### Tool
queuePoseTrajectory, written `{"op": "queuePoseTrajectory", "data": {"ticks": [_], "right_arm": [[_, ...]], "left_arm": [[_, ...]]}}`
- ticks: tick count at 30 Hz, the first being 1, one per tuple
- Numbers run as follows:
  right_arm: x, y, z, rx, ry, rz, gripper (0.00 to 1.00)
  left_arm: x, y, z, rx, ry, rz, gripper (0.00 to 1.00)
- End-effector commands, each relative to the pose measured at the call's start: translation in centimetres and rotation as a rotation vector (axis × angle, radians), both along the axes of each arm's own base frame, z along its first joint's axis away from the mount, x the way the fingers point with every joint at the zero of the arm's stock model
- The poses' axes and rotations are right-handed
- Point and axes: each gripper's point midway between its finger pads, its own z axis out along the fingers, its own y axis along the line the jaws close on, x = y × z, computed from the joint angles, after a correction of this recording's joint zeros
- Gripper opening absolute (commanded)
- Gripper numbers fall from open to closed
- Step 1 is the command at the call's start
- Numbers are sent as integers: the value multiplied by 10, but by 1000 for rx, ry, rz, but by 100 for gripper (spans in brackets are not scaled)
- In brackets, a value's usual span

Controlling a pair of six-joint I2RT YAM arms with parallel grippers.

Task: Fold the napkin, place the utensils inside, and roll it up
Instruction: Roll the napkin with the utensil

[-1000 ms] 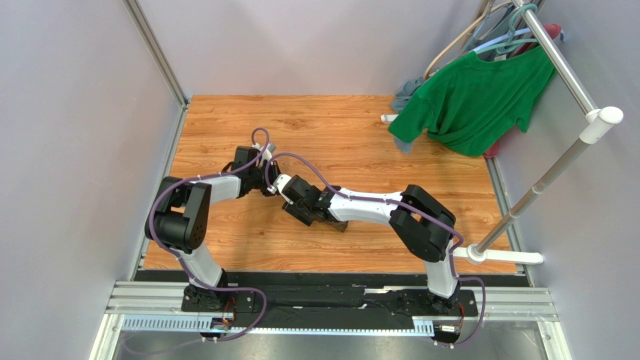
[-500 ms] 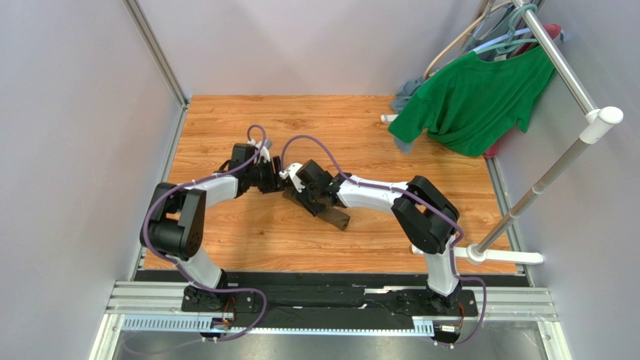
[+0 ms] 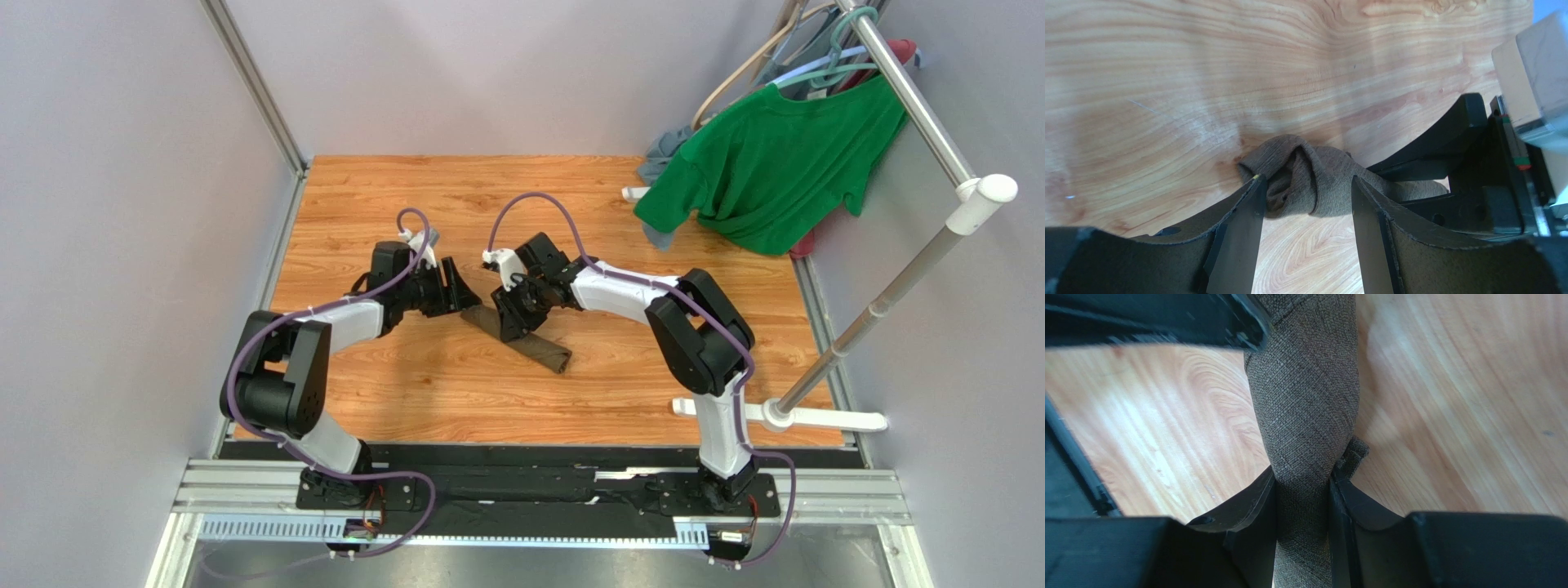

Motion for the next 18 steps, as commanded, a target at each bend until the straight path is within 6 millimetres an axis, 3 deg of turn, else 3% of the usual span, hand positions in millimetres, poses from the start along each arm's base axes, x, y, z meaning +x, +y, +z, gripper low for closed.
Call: {"op": "queuePoseTrajectory", "data": {"ticks": [1, 6, 7, 9, 10, 13, 18], "right_arm": [[-37, -8, -34, -38, 212, 45, 34], [-36, -7, -35, -28, 245, 25, 35], [-36, -7, -33, -26, 243, 24, 36], [-34, -7, -30, -23, 237, 17, 40], [-33, -6, -27, -20, 234, 15, 43], [-29, -6, -15, -19, 207, 2, 53], [-14, -9, 13, -27, 108, -37, 62]], "left_arm": [[5, -10, 8, -60, -54, -40, 59], [3, -13, 0, -73, -38, -60, 49], [3, -13, -1, -74, -33, -62, 38], [2, -14, -6, -76, -17, -65, 27], [2, -14, -8, -76, -9, -65, 15], [2, -15, -11, -80, 12, -72, 3], [7, -15, -15, -60, 44, -74, 0]]}}
